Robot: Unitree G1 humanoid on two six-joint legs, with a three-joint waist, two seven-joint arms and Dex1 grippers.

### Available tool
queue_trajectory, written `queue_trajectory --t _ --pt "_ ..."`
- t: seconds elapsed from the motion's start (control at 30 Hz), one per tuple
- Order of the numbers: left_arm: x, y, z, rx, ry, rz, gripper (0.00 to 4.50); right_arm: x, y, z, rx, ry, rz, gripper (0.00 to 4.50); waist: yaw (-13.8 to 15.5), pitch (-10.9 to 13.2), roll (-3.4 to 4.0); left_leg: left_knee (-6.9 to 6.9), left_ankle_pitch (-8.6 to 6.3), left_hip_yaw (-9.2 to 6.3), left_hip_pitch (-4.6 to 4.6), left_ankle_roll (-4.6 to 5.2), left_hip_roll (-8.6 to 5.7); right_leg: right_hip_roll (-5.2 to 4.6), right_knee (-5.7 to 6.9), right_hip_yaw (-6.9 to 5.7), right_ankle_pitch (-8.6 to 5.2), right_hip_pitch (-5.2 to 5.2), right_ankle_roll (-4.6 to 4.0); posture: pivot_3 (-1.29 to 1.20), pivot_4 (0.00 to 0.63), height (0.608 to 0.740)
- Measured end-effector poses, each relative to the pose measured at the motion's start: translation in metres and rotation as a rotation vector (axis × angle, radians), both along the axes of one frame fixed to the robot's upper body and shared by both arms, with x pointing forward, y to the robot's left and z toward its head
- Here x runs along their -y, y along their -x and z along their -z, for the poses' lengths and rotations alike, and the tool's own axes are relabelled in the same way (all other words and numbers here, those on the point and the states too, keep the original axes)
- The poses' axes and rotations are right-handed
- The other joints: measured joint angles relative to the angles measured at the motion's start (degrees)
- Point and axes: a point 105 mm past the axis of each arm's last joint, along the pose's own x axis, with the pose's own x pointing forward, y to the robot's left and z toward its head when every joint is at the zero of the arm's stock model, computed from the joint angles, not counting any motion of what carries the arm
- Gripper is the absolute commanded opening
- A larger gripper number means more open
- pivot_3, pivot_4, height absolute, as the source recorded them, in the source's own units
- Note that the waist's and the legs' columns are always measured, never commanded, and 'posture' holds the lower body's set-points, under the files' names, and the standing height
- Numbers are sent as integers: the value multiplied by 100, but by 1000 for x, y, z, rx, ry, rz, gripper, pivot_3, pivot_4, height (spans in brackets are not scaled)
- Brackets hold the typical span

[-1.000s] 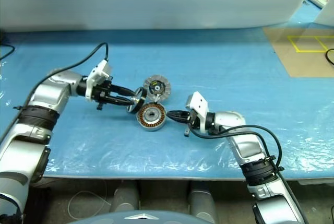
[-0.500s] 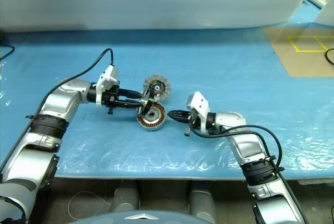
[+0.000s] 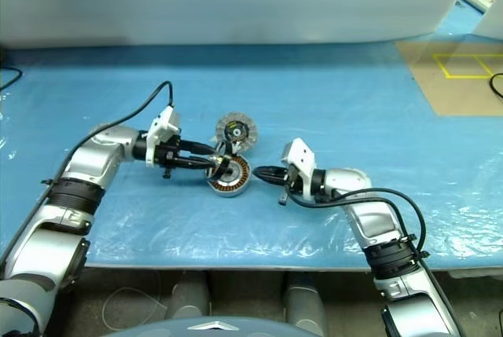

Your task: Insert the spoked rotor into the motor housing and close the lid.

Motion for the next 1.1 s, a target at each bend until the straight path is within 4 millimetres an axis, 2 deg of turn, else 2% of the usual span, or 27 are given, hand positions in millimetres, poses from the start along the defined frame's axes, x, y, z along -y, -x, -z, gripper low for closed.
queue_trajectory --t 0.43,1.1 --pt "1 1 5 -3 -15 4 1323 3 10 12 -44 -6 -23 0 0 0 0 0 0 0 0 0 0 0 0 0 0 0 0 0 150 740" --pt "4 0 6 34 -28 8 1323 3 9 11 -31 -4 -18 0 11 -1 1 2 0 0 2 1 -3 -4 0 1 0 3 0 0 150 740"
